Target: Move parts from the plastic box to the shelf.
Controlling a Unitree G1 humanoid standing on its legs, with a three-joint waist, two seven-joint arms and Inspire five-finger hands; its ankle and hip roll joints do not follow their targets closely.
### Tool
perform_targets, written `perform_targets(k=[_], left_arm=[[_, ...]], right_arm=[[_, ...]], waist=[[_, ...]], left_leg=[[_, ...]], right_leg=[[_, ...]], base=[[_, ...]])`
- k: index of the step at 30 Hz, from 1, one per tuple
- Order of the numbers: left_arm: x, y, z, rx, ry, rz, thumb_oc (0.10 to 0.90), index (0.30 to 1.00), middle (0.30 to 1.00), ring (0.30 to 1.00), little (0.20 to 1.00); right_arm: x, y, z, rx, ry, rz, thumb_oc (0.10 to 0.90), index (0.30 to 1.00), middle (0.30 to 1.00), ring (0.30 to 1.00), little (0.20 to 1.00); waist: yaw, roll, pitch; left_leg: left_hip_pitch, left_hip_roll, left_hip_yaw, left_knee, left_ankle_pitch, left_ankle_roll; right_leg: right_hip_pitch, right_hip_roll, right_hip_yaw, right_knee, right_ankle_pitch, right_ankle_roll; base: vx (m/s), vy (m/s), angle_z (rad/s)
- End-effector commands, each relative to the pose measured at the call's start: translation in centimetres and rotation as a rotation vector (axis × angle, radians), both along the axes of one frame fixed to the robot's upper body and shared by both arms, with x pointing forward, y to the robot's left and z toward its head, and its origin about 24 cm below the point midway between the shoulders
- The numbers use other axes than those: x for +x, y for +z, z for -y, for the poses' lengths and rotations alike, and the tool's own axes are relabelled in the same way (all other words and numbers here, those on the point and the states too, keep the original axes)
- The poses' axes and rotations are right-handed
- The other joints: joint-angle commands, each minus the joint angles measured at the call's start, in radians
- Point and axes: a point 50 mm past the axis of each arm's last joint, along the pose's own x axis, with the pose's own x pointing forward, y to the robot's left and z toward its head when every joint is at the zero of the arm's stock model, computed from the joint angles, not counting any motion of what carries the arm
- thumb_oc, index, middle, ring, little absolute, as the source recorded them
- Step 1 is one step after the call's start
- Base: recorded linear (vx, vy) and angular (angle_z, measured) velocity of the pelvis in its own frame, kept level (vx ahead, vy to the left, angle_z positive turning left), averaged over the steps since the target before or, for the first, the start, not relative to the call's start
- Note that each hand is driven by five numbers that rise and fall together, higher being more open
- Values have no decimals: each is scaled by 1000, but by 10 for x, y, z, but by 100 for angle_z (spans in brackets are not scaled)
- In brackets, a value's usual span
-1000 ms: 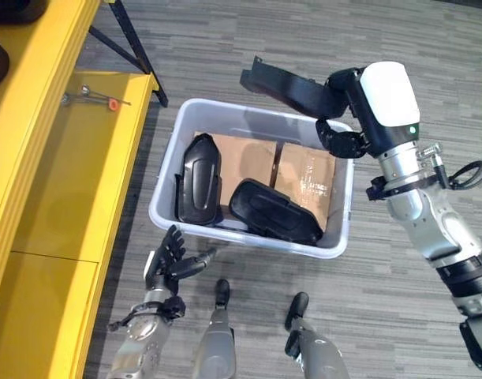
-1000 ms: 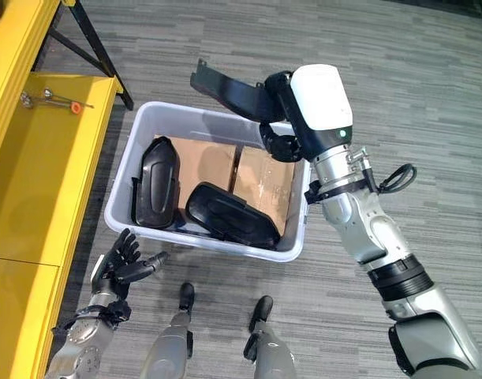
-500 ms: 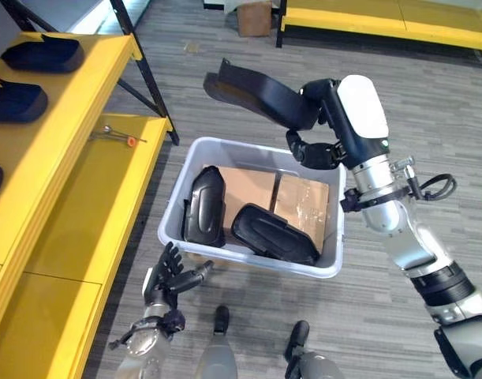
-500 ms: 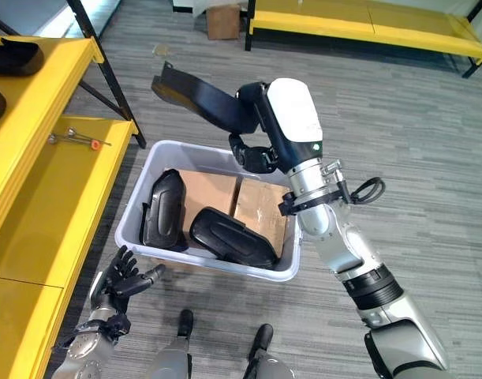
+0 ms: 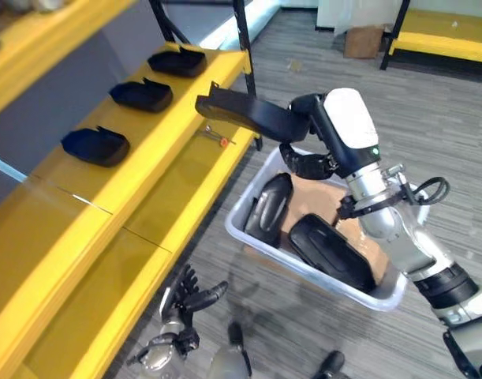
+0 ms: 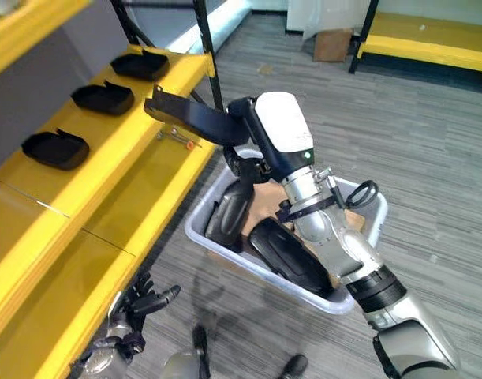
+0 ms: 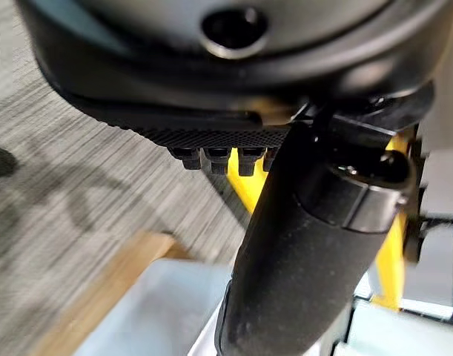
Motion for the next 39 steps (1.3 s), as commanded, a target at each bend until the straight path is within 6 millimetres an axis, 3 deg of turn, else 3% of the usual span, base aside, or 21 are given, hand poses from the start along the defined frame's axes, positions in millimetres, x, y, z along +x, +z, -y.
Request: perform_targets(k=[1,4,8,10,16,24,27,39], left_arm=[[26,42,-10,69,-40,222,900,1000,1000,1000,1000],[25,41,-6,81,-66,222,900,1000,1000,1000,1000],[27,43,-6,98,-78,233,900,1000,1000,1000,1000],[26,45,-9,113,-73,239,900,1000,1000,1000,1000],[25,46,-13,132,-61,244,900,1000,1000,1000,1000],[25,48,-17,150,-56,247,900,1000,1000,1000,1000],[23,48,-22,166,-45,244,900,1000,1000,1000,1000],[18,48,-34,199,-24,240,900,1000,1000,1000,1000]], right_arm=[[-18,57,-17,152,121,287,400,300,300,300,300],[-20,52,-10,163,96,275,400,300,300,300,300],[-21,48,-6,172,73,266,400,300,300,300,300],[-23,48,-5,154,54,284,400,300,300,300,300],[-21,47,-11,123,40,283,400,300,300,300,300],[-14,49,-19,19,21,278,400,300,300,300,300],[-5,49,-25,-65,4,264,400,300,300,300,300],[16,47,-52,-321,-7,237,400,300,300,300,300]], waist=[[2,-88,-88],[-14,-80,-116],[-13,-82,-132],[-3,-99,-142],[17,-128,-145],[51,-164,-149],[82,-184,-149],[169,-213,-148]], left_leg=[[178,126,67,40,-95,-195],[216,99,95,-52,-112,-181],[226,64,90,-82,-133,-163],[221,18,64,-86,-167,-136],[214,-46,19,-93,-208,-96],[212,-78,-24,-92,-221,-76],[206,-94,-45,-93,-226,-69],[198,-137,-102,-93,-235,-43]], right_leg=[[-35,20,-6,-114,22,41],[-23,-20,-26,-95,52,70],[-12,-57,-35,-84,80,90],[-7,-100,-42,-82,119,120],[-1,-151,-41,-52,151,151],[36,-191,-75,-37,180,183],[46,-204,-90,-33,207,198],[72,-244,-125,-8,247,213]], base=[[15,109,120],[39,169,82],[26,163,40],[-13,215,25],[-13,131,16],[11,67,15],[1,51,14],[18,43,17]])
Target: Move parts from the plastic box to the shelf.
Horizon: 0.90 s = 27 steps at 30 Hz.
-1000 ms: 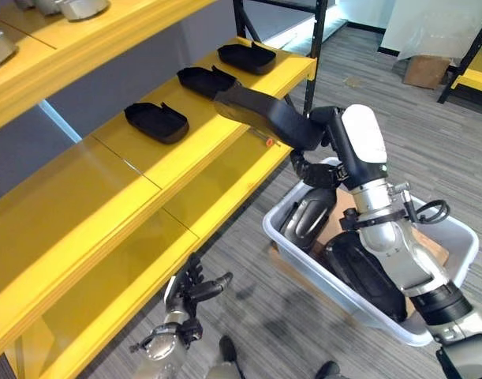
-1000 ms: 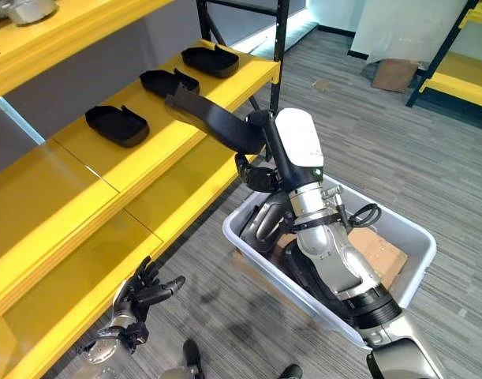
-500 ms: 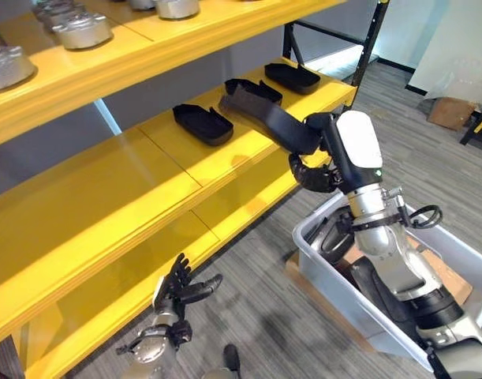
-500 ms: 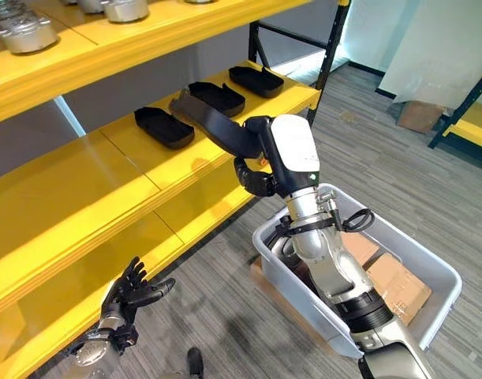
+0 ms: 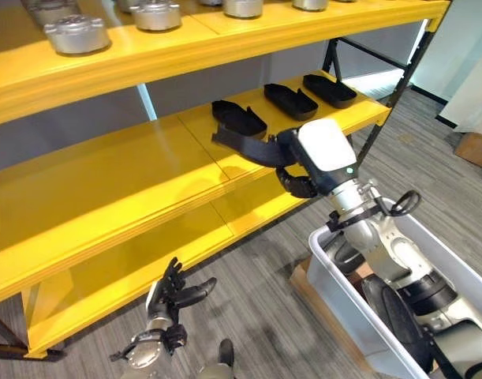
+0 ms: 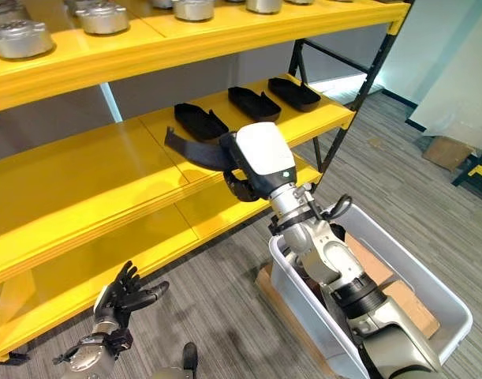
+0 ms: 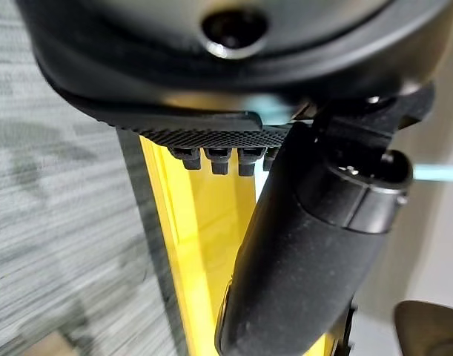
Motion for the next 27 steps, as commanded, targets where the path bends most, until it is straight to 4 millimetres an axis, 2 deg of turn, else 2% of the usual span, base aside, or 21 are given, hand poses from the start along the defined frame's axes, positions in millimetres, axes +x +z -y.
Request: perform_targets(k=[1,2,7,9,10,14,16,17,18,19,20,21,22,23,24,25,26,27], left_arm=[[26,37,4,72,-71,216,900,1000,1000,1000,1000],[26,39,-1,89,-64,220,900,1000,1000,1000,1000],[27,44,-5,108,-75,229,900,1000,1000,1000,1000],[26,44,-8,111,-69,230,900,1000,1000,1000,1000],[26,45,-9,111,-68,232,900,1000,1000,1000,1000],[24,47,-15,127,-56,236,900,1000,1000,1000,1000],[23,48,-18,142,-52,233,900,1000,1000,1000,1000],[24,48,-19,147,-52,229,900,1000,1000,1000,1000],[25,47,-19,151,-54,225,900,1000,1000,1000,1000],[25,47,-19,150,-55,226,900,1000,1000,1000,1000],[27,42,-17,141,-60,204,900,1000,1000,1000,1000],[28,40,-14,129,-63,202,900,1000,1000,1000,1000],[29,40,-13,130,-68,204,900,1000,1000,1000,1000],[30,42,-12,128,-78,214,900,1000,1000,1000,1000],[30,43,-11,128,-79,215,900,1000,1000,1000,1000],[31,43,-10,124,-82,217,900,1000,1000,1000,1000],[32,43,-9,121,-83,218,900,1000,1000,1000,1000],[33,44,-7,127,-99,222,900,1000,1000,1000,1000]], right_arm=[[6,78,-17,-20,48,315,400,300,300,300,300],[11,80,-24,-57,56,303,400,300,300,300,300],[20,95,-34,-82,42,329,400,300,300,300,300],[24,100,-39,-88,31,341,400,300,300,300,300],[24,101,-40,-88,31,343,400,300,300,300,300],[37,94,-40,-130,-31,310,400,300,300,300,300],[40,89,-34,-144,-53,291,400,300,300,300,300],[40,87,-31,-141,-57,283,400,300,300,300,300],[40,85,-26,-133,-62,271,400,300,300,300,300],[39,85,-26,-133,-63,271,400,300,300,300,300],[39,74,-13,-107,-77,235,400,300,300,300,300],[38,72,-10,-99,-79,227,400,300,300,300,300],[38,74,-11,-96,-77,233,400,300,300,300,300],[37,77,-11,-85,-73,244,400,300,300,300,300],[38,77,-11,-85,-74,246,400,300,300,300,300],[37,80,-11,-75,-72,252,400,300,300,300,300],[36,80,-11,-68,-66,253,400,300,300,300,300],[34,81,-7,-52,-72,263,400,300,300,300,300]], waist=[[58,11,-90],[87,3,-91],[135,-15,-92],[166,-20,-95],[164,-21,-94],[202,-17,-91],[184,-9,-71],[170,-2,-58],[149,9,-47],[154,8,-49],[106,36,-18],[101,46,-6],[99,47,-4],[96,47,4],[95,49,9],[88,47,15],[77,45,21],[58,40,29]], left_leg=[[104,22,-54,-11,-166,7],[96,17,-69,-10,-164,8],[80,-1,-91,-3,-165,12],[67,-18,-102,19,-176,19],[64,-20,-103,23,-179,20],[48,-55,-123,64,-208,45],[54,-70,-148,80,-222,62],[53,-76,-163,86,-221,67],[53,-79,-184,88,-223,72],[50,-79,-179,88,-222,73],[47,-85,-225,81,-187,86],[59,-83,-233,70,-187,83],[74,-79,-242,61,-200,76],[83,-76,-246,57,-205,68],[76,-78,-241,61,-195,69],[76,-71,-251,64,-199,57],[78,-63,-259,70,-208,45],[89,-52,-274,91,-235,21]], right_leg=[[-74,-81,30,69,123,106],[-62,-84,9,67,137,109],[-23,-88,-37,40,168,113],[-11,-97,-48,36,183,113],[-10,-98,-49,35,185,113],[0,-132,-55,78,197,113],[-31,-140,33,155,182,113],[-63,-124,106,182,177,108],[-121,-84,230,229,159,101],[-130,-86,237,234,158,100],[-240,-14,382,298,116,55],[-280,-16,377,307,94,47],[-290,-29,368,286,90,63],[-301,-44,353,245,102,75],[-295,-45,332,229,118,60],[-298,-41,336,165,133,66],[-304,-28,370,84,147,72],[-312,-19,434,-35,187,92]], base=[[50,37,40],[46,26,42],[60,47,44],[56,97,35],[46,106,30],[77,206,15],[101,193,22],[60,117,24],[26,81,28],[-51,168,92],[-52,157,85],[23,123,93],[108,-70,42],[42,-84,46],[-12,-127,29],[6,-146,25],[172,-316,28],[148,-236,32]])
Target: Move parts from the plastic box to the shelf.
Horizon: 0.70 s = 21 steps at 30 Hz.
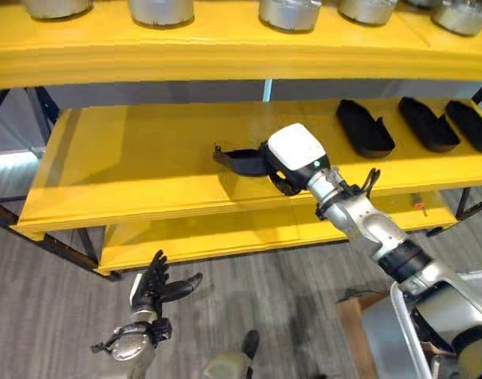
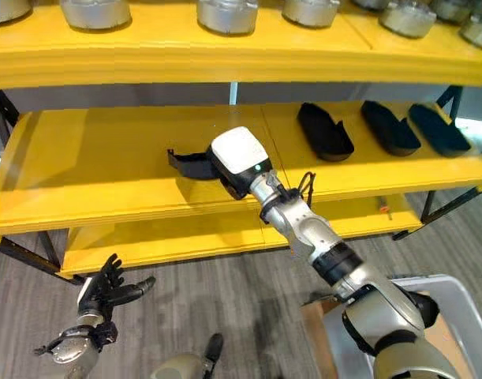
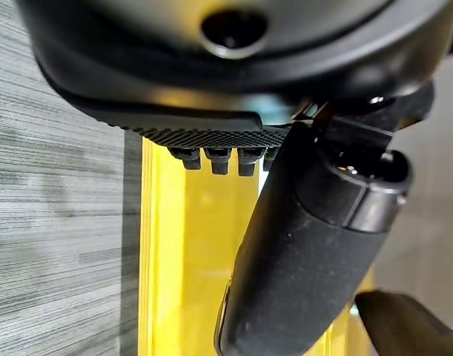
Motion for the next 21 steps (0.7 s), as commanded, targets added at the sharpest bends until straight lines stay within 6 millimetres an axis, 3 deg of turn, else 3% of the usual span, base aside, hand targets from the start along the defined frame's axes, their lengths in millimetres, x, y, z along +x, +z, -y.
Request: perform_targets(k=[1,3,6,8,13,21], left_arm=[[21,37,6,39,-76,209,900,1000,1000,1000,1000],[20,34,9,19,-74,205,900,1000,1000,1000,1000],[19,31,13,2,-81,199,900,1000,1000,1000,1000],[15,30,12,-11,-67,194,900,1000,1000,1000,1000],[14,30,16,-25,-84,195,900,1000,1000,1000,1000],[13,31,18,-47,-70,203,900,1000,1000,1000,1000]], right_arm=[[-3,93,-3,162,50,329,400,300,300,300,300],[-4,87,2,186,38,318,400,300,300,300,300],[-5,82,4,197,39,302,400,300,300,300,300],[-7,78,2,214,59,285,400,300,300,300,300],[-8,75,-1,235,81,260,400,300,300,300,300],[-9,89,-8,255,119,293,400,300,300,300,300]], waist=[[27,-29,-57],[18,-53,-67],[5,-61,-82],[-12,-53,-96],[-33,-45,-106],[-36,-33,-111]], left_leg=[[98,101,14,-2,-150,-92],[114,104,5,3,-174,-107],[130,118,3,3,-185,-116],[144,157,1,-5,-184,-130],[147,217,-5,-37,-158,-156],[144,274,-19,-75,-118,-181]], right_leg=[[33,-11,105,-156,214,50],[66,4,114,-219,210,55],[93,27,115,-233,202,51],[95,59,101,-198,141,32],[98,113,101,-178,82,7],[94,163,113,-161,39,-18]], base=[[207,-265,34],[163,-187,23],[174,-182,33],[168,-214,44],[92,-188,5],[45,-117,-4]])
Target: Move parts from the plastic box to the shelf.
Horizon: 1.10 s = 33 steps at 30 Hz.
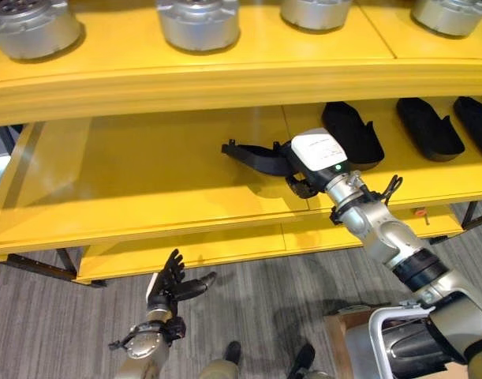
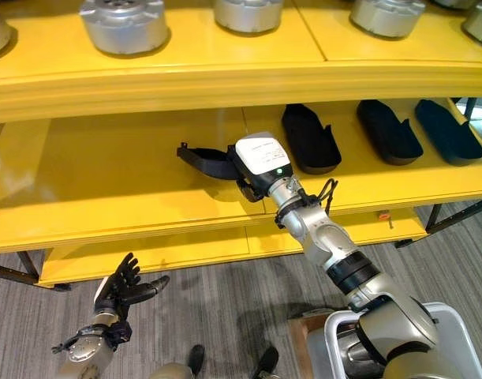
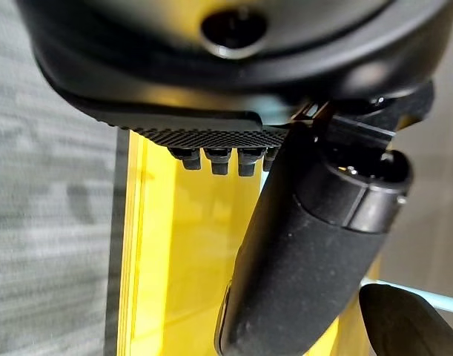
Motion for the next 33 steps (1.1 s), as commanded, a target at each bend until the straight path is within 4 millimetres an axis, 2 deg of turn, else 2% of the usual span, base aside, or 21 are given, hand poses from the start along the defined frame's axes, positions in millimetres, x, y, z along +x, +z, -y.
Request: perform_targets(k=[1,2,4,6,7,8,9,10,11,12,13,14,16,17,18,20,21,26,33], left_arm=[[9,32,-3,6,-20,183,900,1000,1000,1000,1000],[9,32,-5,8,-9,181,900,1000,1000,1000,1000],[11,32,-5,-7,-3,187,900,1000,1000,1000,1000],[14,35,-2,-16,-14,201,900,1000,1000,1000,1000],[15,35,-2,-15,-15,203,900,1000,1000,1000,1000],[20,39,2,-23,-44,211,900,1000,1000,1000,1000],[20,39,2,-23,-44,211,900,1000,1000,1000,1000],[21,38,4,-22,-57,207,900,1000,1000,1000,1000],[22,39,5,-10,-72,208,900,1000,1000,1000,1000],[23,39,6,-7,-75,206,900,1000,1000,1000,1000],[24,40,6,-1,-79,210,900,1000,1000,1000,1000],[22,38,5,1,-64,200,900,1000,1000,1000,1000],[22,38,3,3,-61,202,900,1000,1000,1000,1000],[23,41,2,17,-79,215,900,1000,1000,1000,1000],[23,42,2,19,-79,214,900,1000,1000,1000,1000],[24,45,-1,41,-89,226,900,1000,1000,1000,1000],[25,47,-2,51,-85,232,900,1000,1000,1000,1000],[32,57,-6,73,-66,274,900,1000,1000,1000,1000],[38,63,-2,77,-83,300,900,1000,1000,1000,1000]], right_arm=[[-9,78,-30,137,152,298,400,300,300,300,300],[-11,81,-34,133,172,307,400,300,300,300,300],[-13,87,-35,132,190,328,400,300,300,300,300],[-13,93,-34,139,184,348,400,300,300,300,300],[-13,94,-33,139,183,350,400,300,300,300,300],[-14,102,-22,147,146,397,400,300,300,300,300],[-14,102,-22,147,146,397,400,300,300,300,300],[-13,103,-17,156,127,406,400,300,300,300,300],[-12,103,-13,166,107,408,400,300,300,300,300],[-13,102,-12,168,104,409,400,300,300,300,300],[-13,102,-10,168,102,414,400,300,300,300,300],[-16,95,-14,176,116,391,400,300,300,300,300],[-15,89,-12,185,107,375,400,300,300,300,300],[-14,82,-8,196,87,349,400,300,300,300,300],[-14,82,-8,197,87,348,400,300,300,300,300],[-15,77,-9,229,83,335,400,300,300,300,300],[-14,76,-9,237,78,335,400,300,300,300,300],[-8,77,-5,217,23,343,400,300,300,300,300],[9,79,6,192,-78,324,400,300,300,300,300]], waist=[[20,-11,-106],[24,-10,-102],[39,-11,-77],[56,-17,-44],[50,-20,-44],[54,-21,-18],[54,-21,-17],[48,-23,-17],[37,-19,-17],[43,-15,-19],[36,-11,-24],[49,-4,-37],[55,-6,-42],[60,-13,-44],[59,-16,-43],[70,-32,-37],[75,-33,-31],[88,-43,-6],[95,-45,33]], left_leg=[[27,134,25,-24,-71,-46],[19,146,19,-15,-66,-52],[-57,148,26,114,-50,-88],[-147,109,-5,264,-10,-116],[-158,101,-12,271,-6,-113],[-250,188,66,247,66,-117],[-248,188,67,245,67,-117],[-264,238,105,179,87,-110],[-291,296,155,106,146,-130],[-269,305,172,47,197,-134],[-268,322,182,19,213,-150],[-205,304,183,-8,177,-131],[-198,291,187,3,163,-129],[-220,260,196,89,116,-114],[-223,257,195,98,110,-112],[-268,212,199,192,50,-92],[-278,204,198,212,32,-87],[-344,177,191,277,1,-70],[-402,160,179,302,-2,-62]], right_leg=[[-92,-90,35,123,-83,93],[-93,-78,39,130,-101,83],[-56,-59,22,113,-131,56],[-25,-58,-9,87,-130,41],[-27,-63,-16,83,-124,41],[19,-66,-81,68,-152,46],[20,-66,-81,68,-152,46],[33,-72,-98,68,-155,58],[58,-87,-101,72,-163,83],[48,-81,-112,77,-158,78],[58,-86,-105,81,-168,93],[51,-108,-90,116,-160,99],[56,-122,-79,123,-160,101],[92,-164,-85,120,-151,111],[94,-167,-86,120,-150,113],[106,-205,-76,107,-131,125],[105,-212,-68,109,-127,127],[89,-231,-75,106,-106,134],[54,-240,-88,123,-93,138]], base=[[53,-144,-1],[63,-193,10],[22,-185,31],[-48,-93,60],[-17,-49,65],[-10,-10,61],[46,32,80],[185,190,90],[147,176,83],[214,213,57],[144,279,63],[182,294,42],[148,259,-29],[168,245,-77],[150,219,-66],[95,221,14],[73,247,41],[14,90,13],[-19,27,7]])
